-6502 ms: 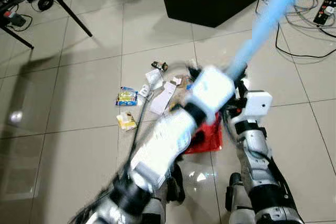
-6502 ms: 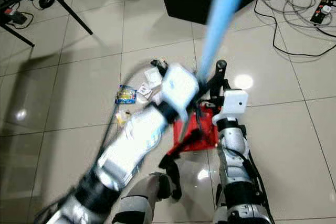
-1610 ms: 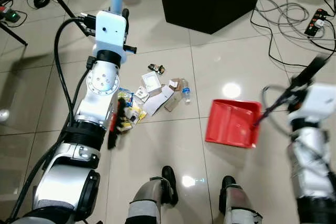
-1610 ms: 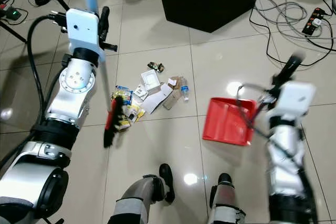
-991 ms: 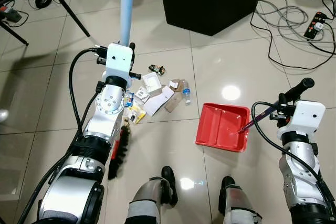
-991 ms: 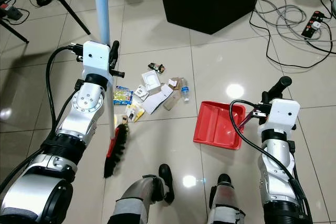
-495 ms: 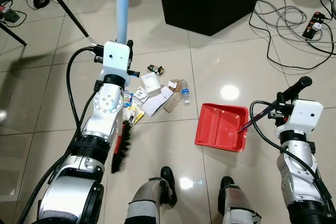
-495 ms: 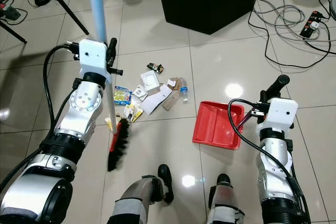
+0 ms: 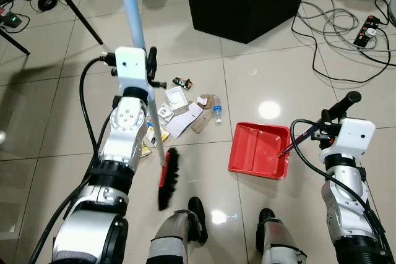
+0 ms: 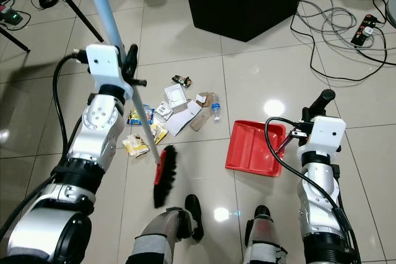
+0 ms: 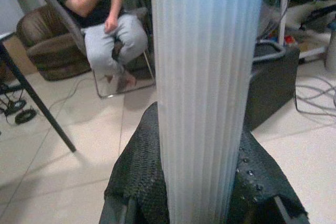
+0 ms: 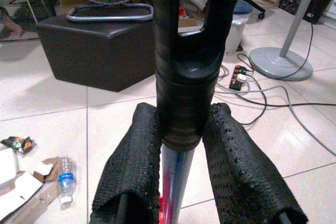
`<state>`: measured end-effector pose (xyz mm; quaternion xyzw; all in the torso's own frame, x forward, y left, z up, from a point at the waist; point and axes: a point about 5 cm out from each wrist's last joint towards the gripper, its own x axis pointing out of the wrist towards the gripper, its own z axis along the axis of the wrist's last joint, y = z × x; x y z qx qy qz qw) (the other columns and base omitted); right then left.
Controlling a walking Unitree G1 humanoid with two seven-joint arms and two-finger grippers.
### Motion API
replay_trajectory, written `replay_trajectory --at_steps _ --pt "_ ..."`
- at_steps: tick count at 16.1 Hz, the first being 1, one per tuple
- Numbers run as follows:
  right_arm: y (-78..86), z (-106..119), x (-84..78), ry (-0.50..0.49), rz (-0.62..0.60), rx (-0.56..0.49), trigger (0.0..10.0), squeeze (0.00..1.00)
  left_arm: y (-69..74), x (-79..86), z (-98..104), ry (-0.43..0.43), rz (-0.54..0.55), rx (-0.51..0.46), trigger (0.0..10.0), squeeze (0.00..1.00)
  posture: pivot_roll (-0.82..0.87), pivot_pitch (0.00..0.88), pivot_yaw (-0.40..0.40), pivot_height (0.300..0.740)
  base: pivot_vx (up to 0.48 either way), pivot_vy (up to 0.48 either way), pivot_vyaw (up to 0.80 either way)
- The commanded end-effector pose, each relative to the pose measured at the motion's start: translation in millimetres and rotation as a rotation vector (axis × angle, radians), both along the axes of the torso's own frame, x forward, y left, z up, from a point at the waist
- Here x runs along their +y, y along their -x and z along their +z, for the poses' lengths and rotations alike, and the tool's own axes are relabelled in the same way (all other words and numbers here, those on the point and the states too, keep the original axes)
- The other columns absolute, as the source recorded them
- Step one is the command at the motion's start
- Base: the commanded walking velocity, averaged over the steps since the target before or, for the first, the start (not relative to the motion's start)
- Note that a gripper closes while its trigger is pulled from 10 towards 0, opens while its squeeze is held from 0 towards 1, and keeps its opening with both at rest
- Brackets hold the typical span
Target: Sweep floor
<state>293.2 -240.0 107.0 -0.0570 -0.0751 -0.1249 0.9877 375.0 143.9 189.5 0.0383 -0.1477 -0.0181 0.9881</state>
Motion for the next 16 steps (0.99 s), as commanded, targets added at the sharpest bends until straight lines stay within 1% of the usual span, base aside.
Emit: replay_trajectory --at_steps 1,2,3,6,8,10,11,16 --pt "3.0 -16 10.0 -0.028 0.035 0.066 10.0 0.00 4.9 1.4 -10 -0.005 -0.006 0.024 10.0 0.00 -0.03 0.279 0.190 0.740 0.000 0.000 0.00" --pt "2.2 -13 9.5 -0.031 0.035 0.055 10.0 0.00 8.5 -1.7 -14 -0.009 -0.018 0.027 10.0 0.00 -0.03 0.270 0.186 0.740 0.000 0.000 0.00" --pt "1.8 -11 8.0 -0.032 0.035 0.049 10.0 0.00 9.9 -3.2 -13 -0.004 -0.016 0.019 10.0 0.00 -0.03 0.263 0.182 0.740 0.000 0.000 0.00" --pt "1.1 -11 6.6 -0.030 0.037 0.046 10.0 0.00 9.1 -6.4 -7 0.001 -0.013 -0.001 10.0 0.00 -0.03 0.253 0.178 0.740 0.000 0.000 0.00" --pt "-2.5 -4 6.1 -0.060 0.029 0.025 10.0 0.00 6.9 -6.7 -7 0.004 -0.008 0.006 10.0 0.00 -0.04 0.253 0.169 0.740 0.000 0.000 0.00" --pt "-5.6 1 4.0 -0.046 0.041 0.020 10.0 0.00 5.6 -9.2 -8 0.011 -0.002 0.012 10.0 0.00 -0.06 0.267 0.135 0.740 0.000 0.000 0.00" --pt "-5.7 4 1.9 -0.039 0.046 0.021 10.0 0.00 6.4 -11.9 -10 0.022 0.003 0.013 10.0 0.00 -0.08 0.274 0.104 0.740 0.000 0.000 0.00" --pt "-6.1 13 -2.0 -0.014 0.069 0.022 10.0 0.00 13.6 -21.1 -20 0.047 0.011 0.024 10.0 0.00 -0.10 0.285 0.050 0.740 0.000 0.000 0.00"
